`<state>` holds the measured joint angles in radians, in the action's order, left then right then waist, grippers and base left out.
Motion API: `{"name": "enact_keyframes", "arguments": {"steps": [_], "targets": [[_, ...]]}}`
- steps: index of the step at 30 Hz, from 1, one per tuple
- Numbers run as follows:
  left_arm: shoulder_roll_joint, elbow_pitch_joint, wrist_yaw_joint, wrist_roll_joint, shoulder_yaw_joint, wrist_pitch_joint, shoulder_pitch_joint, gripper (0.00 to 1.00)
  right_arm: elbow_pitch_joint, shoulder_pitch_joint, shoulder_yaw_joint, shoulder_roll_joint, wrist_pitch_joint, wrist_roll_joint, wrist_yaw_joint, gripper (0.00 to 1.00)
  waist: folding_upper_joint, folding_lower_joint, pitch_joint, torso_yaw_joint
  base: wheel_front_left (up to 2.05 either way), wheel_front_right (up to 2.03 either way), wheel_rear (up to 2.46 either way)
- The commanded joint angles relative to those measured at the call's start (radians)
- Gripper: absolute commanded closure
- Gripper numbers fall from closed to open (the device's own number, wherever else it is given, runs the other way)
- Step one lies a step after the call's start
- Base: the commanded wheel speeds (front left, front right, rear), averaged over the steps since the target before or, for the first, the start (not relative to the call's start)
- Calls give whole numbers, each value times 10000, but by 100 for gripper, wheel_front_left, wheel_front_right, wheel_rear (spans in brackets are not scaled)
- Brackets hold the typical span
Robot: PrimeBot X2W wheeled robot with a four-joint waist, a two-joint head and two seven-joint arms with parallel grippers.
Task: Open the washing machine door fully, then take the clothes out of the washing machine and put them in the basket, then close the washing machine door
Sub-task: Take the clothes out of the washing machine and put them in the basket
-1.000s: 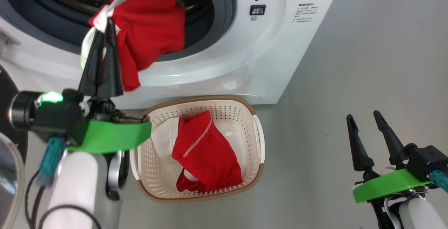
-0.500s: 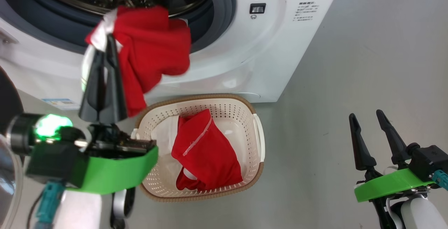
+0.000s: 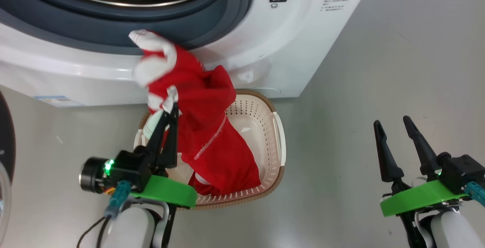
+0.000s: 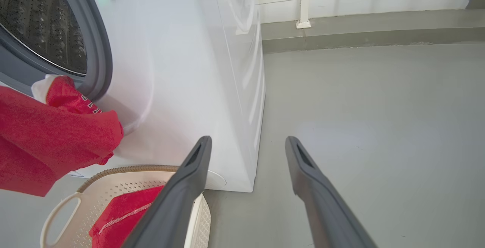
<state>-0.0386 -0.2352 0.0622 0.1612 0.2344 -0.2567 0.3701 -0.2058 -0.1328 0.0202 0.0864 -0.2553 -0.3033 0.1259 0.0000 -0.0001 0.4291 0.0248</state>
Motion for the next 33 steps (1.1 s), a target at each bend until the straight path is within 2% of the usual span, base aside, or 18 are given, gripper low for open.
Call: {"name": "enact_keyframes", "arguments": {"steps": [1,4,8,21,33], "targets": [[-118,-343,-71,76,-175,-51,244,100,275,-255,-242,42,-65,36,48,0,0,1,284,-46,0,0,0],[-117,-646,-93,90,-136,-51,329,100,284,-293,-244,43,-65,38,48,0,0,1,358,-57,0,0,0],[-117,-2037,-222,154,86,-51,752,100,309,-440,-277,38,-65,49,48,0,0,1,733,-127,0,0,0],[-117,-5296,-603,573,486,-51,2213,100,432,-931,-481,68,-65,79,48,0,0,1,1831,-344,0,0,0],[-116,-7535,-871,1063,724,-51,3585,100,501,-1310,-684,125,-65,109,48,0,0,1,2568,-379,0,0,0]]}}
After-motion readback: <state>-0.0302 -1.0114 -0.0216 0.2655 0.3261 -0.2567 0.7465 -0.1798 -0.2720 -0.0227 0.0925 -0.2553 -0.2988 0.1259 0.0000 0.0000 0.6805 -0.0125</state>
